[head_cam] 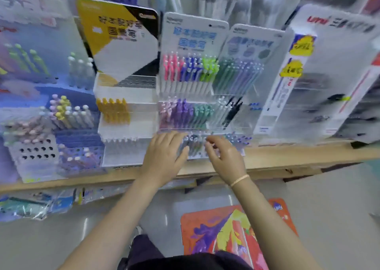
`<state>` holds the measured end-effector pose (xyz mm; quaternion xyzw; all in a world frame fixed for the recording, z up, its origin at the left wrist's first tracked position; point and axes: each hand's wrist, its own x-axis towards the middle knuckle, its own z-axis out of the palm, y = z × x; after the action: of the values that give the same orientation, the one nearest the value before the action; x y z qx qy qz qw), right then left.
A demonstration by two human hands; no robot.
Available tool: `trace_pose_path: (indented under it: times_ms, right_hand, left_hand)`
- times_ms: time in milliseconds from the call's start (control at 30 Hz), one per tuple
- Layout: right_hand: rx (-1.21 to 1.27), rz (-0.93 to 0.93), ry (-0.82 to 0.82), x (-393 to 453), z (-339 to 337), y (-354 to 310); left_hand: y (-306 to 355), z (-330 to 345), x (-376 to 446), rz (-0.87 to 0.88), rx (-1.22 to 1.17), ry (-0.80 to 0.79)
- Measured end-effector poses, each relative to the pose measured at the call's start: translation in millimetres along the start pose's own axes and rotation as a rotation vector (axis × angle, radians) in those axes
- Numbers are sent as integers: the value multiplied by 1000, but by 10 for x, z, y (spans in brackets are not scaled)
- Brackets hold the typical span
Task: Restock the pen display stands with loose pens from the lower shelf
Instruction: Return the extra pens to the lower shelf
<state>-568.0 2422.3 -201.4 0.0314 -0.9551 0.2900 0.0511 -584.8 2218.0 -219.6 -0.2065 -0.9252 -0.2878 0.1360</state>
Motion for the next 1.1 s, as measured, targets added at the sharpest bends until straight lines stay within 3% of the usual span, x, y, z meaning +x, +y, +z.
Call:
trace_pose_path:
  times_ms: [233,400,567,733,900,1100]
  right_hand:
    - [-191,264,158,-1418,-1108,2178]
    - [-176,379,163,-2103,-1764,3590]
    - [-133,431,84,-2298,-2088,4509]
    - [-130,462,47,-2154,-1755,5508]
    - [-91,533,-51,-1936,-667,6860]
    - [-107,423,166,-1200,458,8313]
  left_hand:
    - [1864,1574,72,83,98,-469]
    - [3227,2616,113,167,136,-561]
    - [4053,3343,239,206,171,-658]
    - [3998,4388,344,283,207,-677]
    - [3387,6014,356,249,211,-700]
    - [2725,7836,561,18,118,-484]
